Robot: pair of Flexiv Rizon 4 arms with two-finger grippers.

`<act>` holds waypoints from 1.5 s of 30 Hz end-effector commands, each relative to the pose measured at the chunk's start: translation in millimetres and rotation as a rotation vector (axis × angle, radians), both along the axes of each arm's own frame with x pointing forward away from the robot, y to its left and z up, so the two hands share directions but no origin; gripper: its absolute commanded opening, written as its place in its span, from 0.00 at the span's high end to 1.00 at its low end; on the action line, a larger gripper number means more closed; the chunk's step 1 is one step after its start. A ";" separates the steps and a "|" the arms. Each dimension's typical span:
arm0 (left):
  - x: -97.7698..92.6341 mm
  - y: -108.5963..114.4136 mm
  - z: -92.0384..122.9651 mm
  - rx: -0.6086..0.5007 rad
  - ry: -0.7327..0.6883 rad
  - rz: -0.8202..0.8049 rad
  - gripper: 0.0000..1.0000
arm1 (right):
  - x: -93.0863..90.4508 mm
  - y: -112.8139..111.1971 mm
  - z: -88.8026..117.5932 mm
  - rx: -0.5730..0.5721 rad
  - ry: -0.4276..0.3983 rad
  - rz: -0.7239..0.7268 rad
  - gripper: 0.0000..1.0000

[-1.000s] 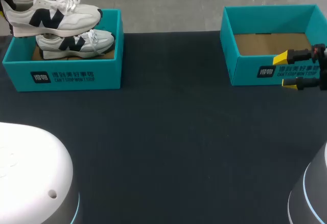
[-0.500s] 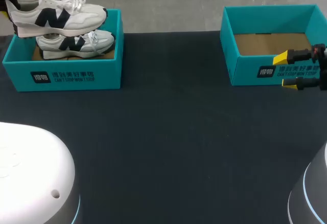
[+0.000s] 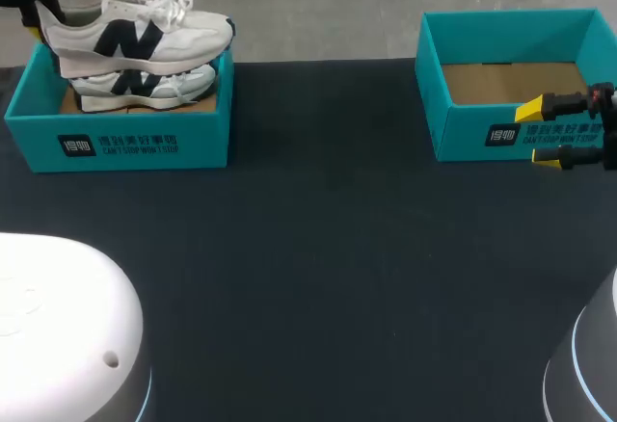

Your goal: Take the shoe out of the shoebox, open the shoe tongue, remove and reinsert the insole, then place the shoe into the shoebox

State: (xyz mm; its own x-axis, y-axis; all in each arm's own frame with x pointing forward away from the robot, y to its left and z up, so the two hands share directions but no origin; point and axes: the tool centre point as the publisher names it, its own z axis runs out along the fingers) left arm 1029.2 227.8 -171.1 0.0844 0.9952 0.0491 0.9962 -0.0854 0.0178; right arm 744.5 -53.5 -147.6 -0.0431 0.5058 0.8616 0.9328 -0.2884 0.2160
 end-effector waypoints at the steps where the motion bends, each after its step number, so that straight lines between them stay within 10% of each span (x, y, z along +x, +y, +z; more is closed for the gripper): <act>1: -22.8 -13.7 6.7 -0.012 -0.039 0.005 1.00 | -0.8 0.3 0.1 -0.004 0.002 -0.002 0.00; 45: -178.8 -206.8 13.7 0.011 -0.049 0.128 1.00 | -0.8 0.3 0.1 -0.004 0.002 -0.002 0.00</act>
State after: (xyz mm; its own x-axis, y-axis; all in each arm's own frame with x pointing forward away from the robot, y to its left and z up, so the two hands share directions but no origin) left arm 856.6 29.1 -154.9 -0.0470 0.9974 0.0545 0.9977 0.0442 0.0513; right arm 744.5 -53.5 -147.6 -0.0430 0.5058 0.8616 0.9328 -0.2885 0.2160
